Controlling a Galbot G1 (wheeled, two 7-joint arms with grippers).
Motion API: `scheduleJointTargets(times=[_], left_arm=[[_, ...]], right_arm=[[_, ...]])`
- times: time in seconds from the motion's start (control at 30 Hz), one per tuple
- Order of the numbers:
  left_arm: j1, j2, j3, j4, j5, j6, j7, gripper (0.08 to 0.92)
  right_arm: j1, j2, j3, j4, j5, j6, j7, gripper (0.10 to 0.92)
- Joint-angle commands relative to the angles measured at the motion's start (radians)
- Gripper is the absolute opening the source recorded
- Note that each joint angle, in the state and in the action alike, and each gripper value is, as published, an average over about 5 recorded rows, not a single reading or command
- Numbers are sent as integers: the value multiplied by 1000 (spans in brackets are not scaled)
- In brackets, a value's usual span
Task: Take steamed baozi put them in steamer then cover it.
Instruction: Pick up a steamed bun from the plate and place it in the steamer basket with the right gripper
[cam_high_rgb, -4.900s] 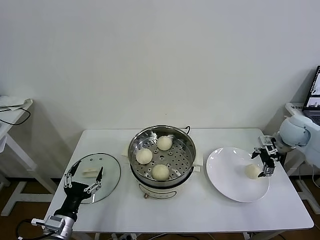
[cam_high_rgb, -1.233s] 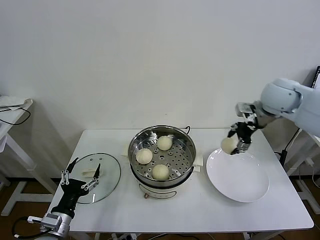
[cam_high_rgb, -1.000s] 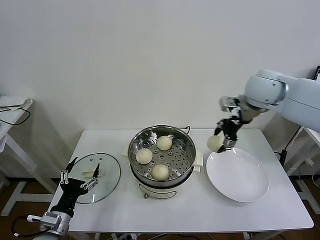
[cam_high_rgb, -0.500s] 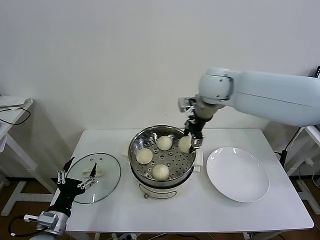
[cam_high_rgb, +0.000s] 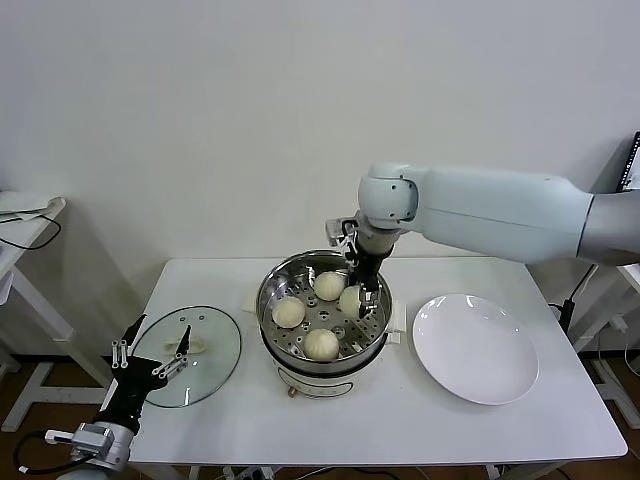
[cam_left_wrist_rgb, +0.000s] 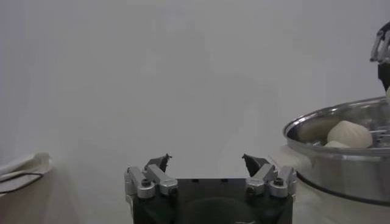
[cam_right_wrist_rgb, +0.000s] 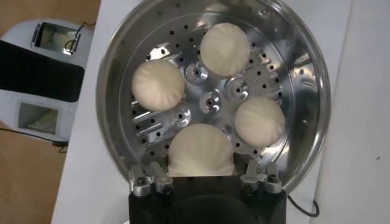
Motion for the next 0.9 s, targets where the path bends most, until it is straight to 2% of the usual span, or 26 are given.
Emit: scheduleJointTargets(times=[0.03,0.9], left_arm=[[-1,-1,0,2,-1,0,0,823],[-6,-4,0,9,-1,0,1,823]], right_arm=[[-66,18,16,-28,-57,-1,-3,704],[-136,22,61,-70,-114,7,2,710]])
